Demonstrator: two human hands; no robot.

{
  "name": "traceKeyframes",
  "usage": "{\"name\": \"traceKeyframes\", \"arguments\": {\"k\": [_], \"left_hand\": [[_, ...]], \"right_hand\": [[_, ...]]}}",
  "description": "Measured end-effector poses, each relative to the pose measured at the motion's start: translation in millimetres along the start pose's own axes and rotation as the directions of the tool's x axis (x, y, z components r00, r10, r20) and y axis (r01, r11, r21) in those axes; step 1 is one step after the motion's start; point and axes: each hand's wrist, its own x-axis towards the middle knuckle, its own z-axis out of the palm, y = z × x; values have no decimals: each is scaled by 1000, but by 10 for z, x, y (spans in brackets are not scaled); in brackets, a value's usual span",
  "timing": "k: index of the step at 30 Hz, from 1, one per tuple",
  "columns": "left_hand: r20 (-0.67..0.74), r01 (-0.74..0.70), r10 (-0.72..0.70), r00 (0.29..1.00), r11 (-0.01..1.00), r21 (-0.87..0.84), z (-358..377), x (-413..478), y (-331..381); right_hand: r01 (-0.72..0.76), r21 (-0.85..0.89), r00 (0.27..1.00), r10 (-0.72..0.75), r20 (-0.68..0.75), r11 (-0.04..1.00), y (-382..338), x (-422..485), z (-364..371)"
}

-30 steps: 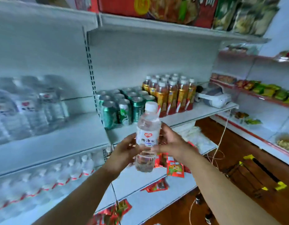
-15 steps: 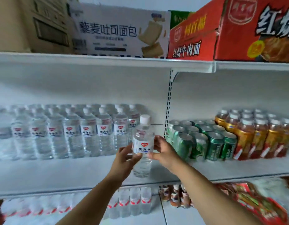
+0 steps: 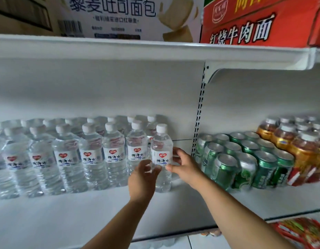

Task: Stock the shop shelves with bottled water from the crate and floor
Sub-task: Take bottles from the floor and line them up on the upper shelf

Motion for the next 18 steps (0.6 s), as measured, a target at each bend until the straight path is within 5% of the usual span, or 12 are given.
{"name": "traceKeyframes", "arguments": {"k": [8, 18], "left_hand": [[-225, 55, -22, 974, 988, 142, 126, 131, 62], [-216, -1, 30, 976, 991, 133, 130, 158, 6]], "right_hand": [[61, -39, 998, -60, 29, 997, 148, 347, 70], [2, -98, 1000, -3, -3, 995, 127, 403, 75]]}}
